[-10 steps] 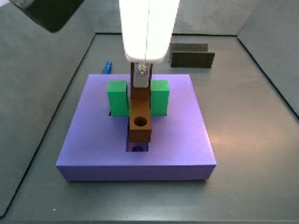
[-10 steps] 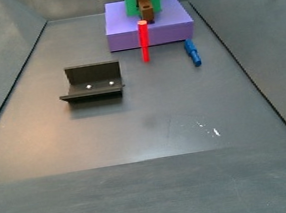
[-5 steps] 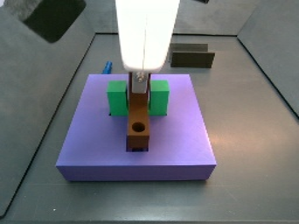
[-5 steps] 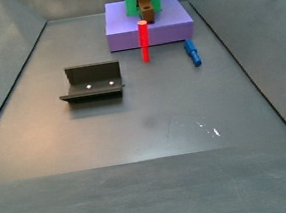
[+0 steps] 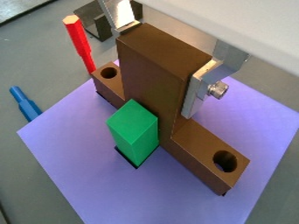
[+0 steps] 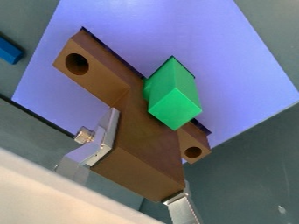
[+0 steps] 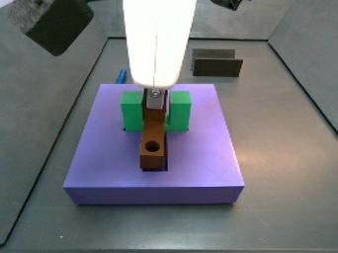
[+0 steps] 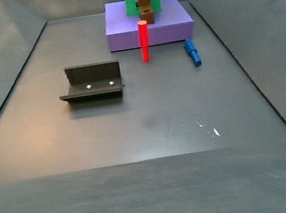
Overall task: Pick up the brown object. Move up. Move to above the board. Insert the brown object.
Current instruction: Insert the brown object.
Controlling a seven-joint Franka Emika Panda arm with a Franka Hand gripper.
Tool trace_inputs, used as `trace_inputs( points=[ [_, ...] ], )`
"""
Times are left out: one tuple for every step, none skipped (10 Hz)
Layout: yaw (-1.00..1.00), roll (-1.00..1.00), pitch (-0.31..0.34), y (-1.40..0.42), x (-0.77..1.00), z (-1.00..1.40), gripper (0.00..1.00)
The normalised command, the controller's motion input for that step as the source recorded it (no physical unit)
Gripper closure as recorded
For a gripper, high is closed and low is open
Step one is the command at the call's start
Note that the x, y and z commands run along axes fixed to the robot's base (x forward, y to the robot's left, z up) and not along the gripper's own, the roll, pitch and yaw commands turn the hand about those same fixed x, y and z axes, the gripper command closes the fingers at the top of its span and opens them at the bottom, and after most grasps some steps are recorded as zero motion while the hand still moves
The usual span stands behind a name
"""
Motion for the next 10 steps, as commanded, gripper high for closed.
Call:
trace_inputs(
  points=[
    [-0.04, 0.05, 0.000, 0.00, -0.01, -0.19, 1.00],
    [0.00, 0.05, 0.000, 0.00, 0.00, -0.22, 1.00],
    [0.00, 0.01, 0.000, 0.00, 0.11, -0.21, 1.00],
    [0.00, 0.00, 0.000, 0.00, 0.10, -0.21, 1.00],
    [-0.12, 0.00, 0.000, 0.00, 0.04, -0.10, 1.00],
    [-0.22, 0.00, 0.000, 0.00, 0.12, -0.03, 1.00],
    [-0.18, 0.00, 0.000, 0.00, 0.13, -0.03, 1.00],
    [-0.15, 0.00, 0.000, 0.00, 0.05, -0.06, 1.00],
    [-0.12, 0.00, 0.000, 0.00, 0.01, -0.09, 1.00],
    [0.00, 0.02, 0.000, 0.00, 0.00, -0.12, 1.00]
  ],
)
